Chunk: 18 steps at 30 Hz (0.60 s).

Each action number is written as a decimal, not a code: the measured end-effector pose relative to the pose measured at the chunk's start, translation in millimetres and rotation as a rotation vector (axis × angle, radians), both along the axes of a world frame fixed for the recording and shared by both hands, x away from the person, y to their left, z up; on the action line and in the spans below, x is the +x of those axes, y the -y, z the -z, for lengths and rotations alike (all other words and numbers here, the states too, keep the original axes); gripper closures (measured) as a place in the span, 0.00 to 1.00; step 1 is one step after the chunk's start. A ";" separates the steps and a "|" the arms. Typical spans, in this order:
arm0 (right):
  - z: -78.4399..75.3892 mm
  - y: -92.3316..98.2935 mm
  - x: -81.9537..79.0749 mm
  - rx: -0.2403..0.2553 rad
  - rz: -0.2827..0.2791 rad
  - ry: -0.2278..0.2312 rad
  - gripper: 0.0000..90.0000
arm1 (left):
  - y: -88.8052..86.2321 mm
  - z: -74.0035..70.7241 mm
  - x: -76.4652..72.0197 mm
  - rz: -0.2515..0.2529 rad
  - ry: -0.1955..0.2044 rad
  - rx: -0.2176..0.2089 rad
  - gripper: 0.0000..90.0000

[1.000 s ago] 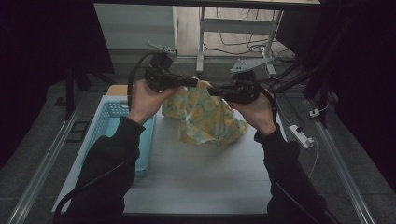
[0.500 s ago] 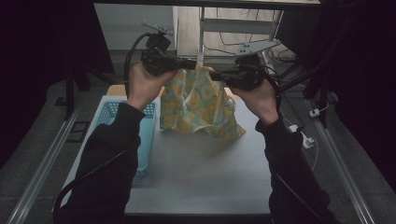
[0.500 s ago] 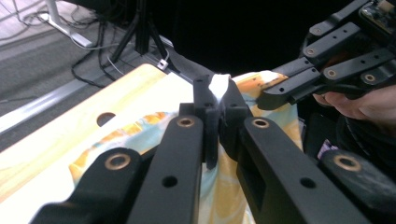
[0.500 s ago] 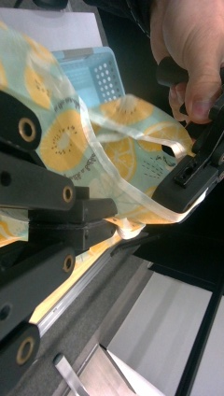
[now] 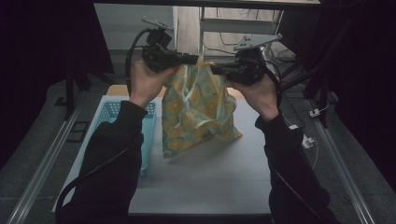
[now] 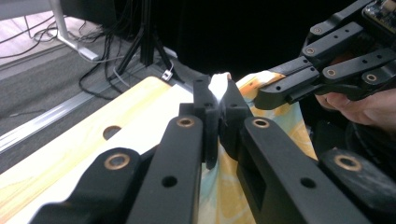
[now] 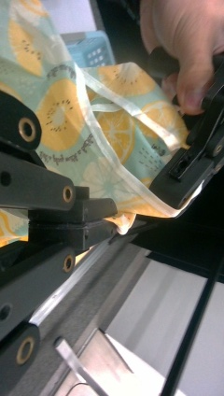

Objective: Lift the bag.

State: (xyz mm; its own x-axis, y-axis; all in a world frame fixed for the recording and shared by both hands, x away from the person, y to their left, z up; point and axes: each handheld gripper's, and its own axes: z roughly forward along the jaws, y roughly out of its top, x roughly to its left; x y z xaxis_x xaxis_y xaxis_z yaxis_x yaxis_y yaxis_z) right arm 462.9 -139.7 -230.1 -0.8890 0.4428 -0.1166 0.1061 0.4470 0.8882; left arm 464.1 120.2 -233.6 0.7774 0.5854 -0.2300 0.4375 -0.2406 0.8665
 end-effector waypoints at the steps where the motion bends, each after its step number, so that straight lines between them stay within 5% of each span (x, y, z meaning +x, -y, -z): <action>1: 3.5 -0.6 1.8 -0.005 0.000 -0.006 1.00 | 0.6 2.7 0.7 0.001 0.000 -0.002 0.98; 18: 59.6 -6.5 19.2 -0.034 -0.002 -0.098 1.00 | 15.5 52.0 13.6 0.031 -0.043 0.069 0.97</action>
